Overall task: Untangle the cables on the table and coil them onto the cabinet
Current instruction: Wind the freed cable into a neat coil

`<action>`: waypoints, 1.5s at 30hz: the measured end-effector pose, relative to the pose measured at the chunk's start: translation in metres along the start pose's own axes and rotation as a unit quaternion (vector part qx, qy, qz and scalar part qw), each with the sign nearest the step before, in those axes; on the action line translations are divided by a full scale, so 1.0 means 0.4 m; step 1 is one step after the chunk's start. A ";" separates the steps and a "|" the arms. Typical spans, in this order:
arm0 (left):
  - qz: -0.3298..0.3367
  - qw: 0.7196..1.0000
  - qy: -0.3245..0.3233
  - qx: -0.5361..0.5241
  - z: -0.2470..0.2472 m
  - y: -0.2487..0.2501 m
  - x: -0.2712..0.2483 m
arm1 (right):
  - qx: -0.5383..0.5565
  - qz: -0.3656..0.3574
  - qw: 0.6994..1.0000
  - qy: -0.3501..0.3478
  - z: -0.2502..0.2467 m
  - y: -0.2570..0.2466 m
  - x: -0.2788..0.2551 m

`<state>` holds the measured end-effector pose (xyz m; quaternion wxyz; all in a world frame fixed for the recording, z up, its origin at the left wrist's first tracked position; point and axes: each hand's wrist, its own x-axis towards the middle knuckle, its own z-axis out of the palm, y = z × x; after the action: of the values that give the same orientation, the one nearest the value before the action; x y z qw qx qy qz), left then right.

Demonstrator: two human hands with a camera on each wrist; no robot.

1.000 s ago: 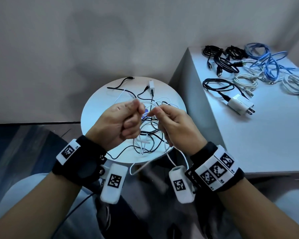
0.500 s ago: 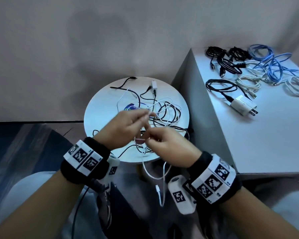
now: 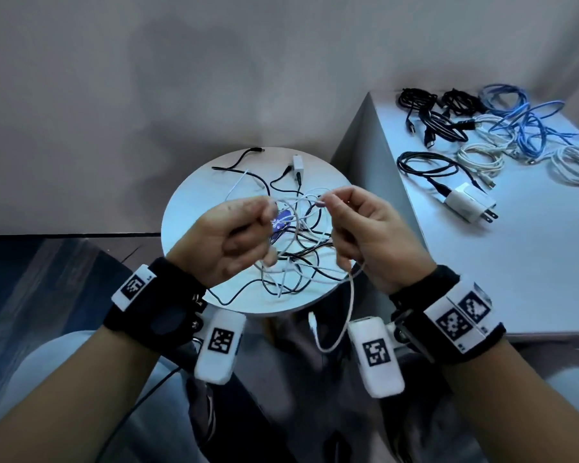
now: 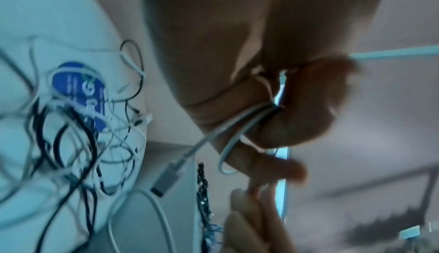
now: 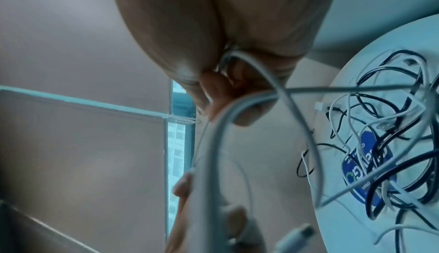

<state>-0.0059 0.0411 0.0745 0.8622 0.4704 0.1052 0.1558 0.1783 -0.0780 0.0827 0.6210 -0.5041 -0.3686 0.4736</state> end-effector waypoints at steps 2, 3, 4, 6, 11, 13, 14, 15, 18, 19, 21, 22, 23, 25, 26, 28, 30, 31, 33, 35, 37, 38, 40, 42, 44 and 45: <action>0.029 0.990 -0.042 -0.131 -0.008 0.006 0.001 | -0.010 0.021 1.000 -0.011 -0.010 0.012 0.004; 0.042 0.983 -0.048 -0.172 -0.007 0.006 0.004 | -0.042 0.025 0.999 -0.018 -0.008 0.026 0.005; 0.051 0.981 -0.034 -0.183 -0.003 0.004 0.008 | -0.088 0.026 0.996 -0.023 -0.003 0.044 0.005; 0.062 0.986 0.022 -0.152 0.010 -0.002 0.014 | -0.187 0.029 0.982 -0.029 0.014 0.087 0.005; 0.146 0.979 0.137 -0.042 0.004 0.005 0.023 | -0.321 0.069 0.940 -0.091 0.081 0.178 -0.031; 0.155 0.963 0.197 0.097 -0.007 0.004 0.026 | -0.361 0.102 0.917 -0.138 0.109 0.192 -0.051; 0.153 0.941 0.218 0.208 -0.010 -0.001 0.025 | -0.380 0.108 0.905 -0.159 0.121 0.191 -0.058; 0.146 0.907 0.221 0.328 -0.013 -0.011 0.023 | -0.400 0.107 0.893 -0.175 0.130 0.184 -0.062; 0.084 0.778 0.140 0.607 -0.015 -0.033 0.012 | -0.429 0.069 0.882 -0.182 0.121 0.139 -0.052; 0.043 0.756 0.112 0.643 -0.013 -0.031 0.011 | -0.416 0.056 0.892 -0.168 0.107 0.118 -0.046; -0.039 0.801 0.066 0.593 -0.003 -0.027 0.009 | -0.377 0.036 0.918 -0.119 0.072 0.080 -0.033; -0.062 0.852 0.043 0.519 0.002 -0.027 0.010 | -0.362 0.025 0.927 -0.093 0.054 0.063 -0.027; -0.071 0.896 0.027 0.437 0.007 -0.024 0.009 | -0.349 0.013 0.934 -0.071 0.039 0.050 -0.022; -0.074 0.941 0.026 0.329 0.008 -0.014 0.011 | -0.309 -0.015 0.950 -0.039 0.015 0.041 -0.012; -0.078 0.948 0.021 0.308 0.002 -0.007 0.012 | -0.287 -0.027 0.957 -0.025 0.005 0.039 -0.007; -0.089 0.958 0.000 0.272 -0.012 0.005 0.009 | -0.255 -0.043 0.966 -0.002 -0.014 0.034 0.000; -0.075 0.983 -0.021 0.168 -0.022 0.010 0.001 | -0.242 -0.048 0.969 0.001 -0.034 0.027 0.005; -0.058 0.994 -0.026 0.091 -0.025 0.009 -0.002 | -0.246 -0.048 0.968 -0.004 -0.041 0.027 0.006; -0.015 0.995 -0.029 -0.096 -0.036 0.005 0.001 | -0.283 -0.042 0.958 -0.017 -0.042 0.043 0.008; 0.022 0.963 -0.056 -0.261 -0.045 0.007 0.010 | -0.343 -0.023 0.939 -0.027 -0.028 0.071 0.005; 0.059 0.951 -0.046 -0.301 -0.045 0.014 0.016 | -0.392 0.000 0.919 -0.045 -0.003 0.103 -0.005; 0.079 0.955 -0.009 -0.286 -0.044 0.016 0.019 | -0.400 0.013 0.915 -0.058 0.011 0.112 -0.013; 0.127 0.953 0.057 -0.269 -0.047 0.015 0.020 | -0.403 0.034 0.911 -0.085 0.037 0.123 -0.029; 0.172 0.940 0.055 -0.289 -0.058 0.022 0.017 | -0.400 0.050 0.909 -0.107 0.060 0.128 -0.040; 0.202 0.932 0.093 -0.285 -0.074 0.038 0.015 | -0.348 0.093 0.923 -0.134 0.084 0.143 -0.046; 0.213 0.933 0.126 -0.262 -0.082 0.044 0.015 | -0.283 0.148 0.935 -0.152 0.096 0.151 -0.051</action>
<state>-0.0140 0.0778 0.0717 0.8807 0.2159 0.0660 0.4164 0.1235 -0.0842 0.0328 0.3119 -0.6304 -0.4983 0.5070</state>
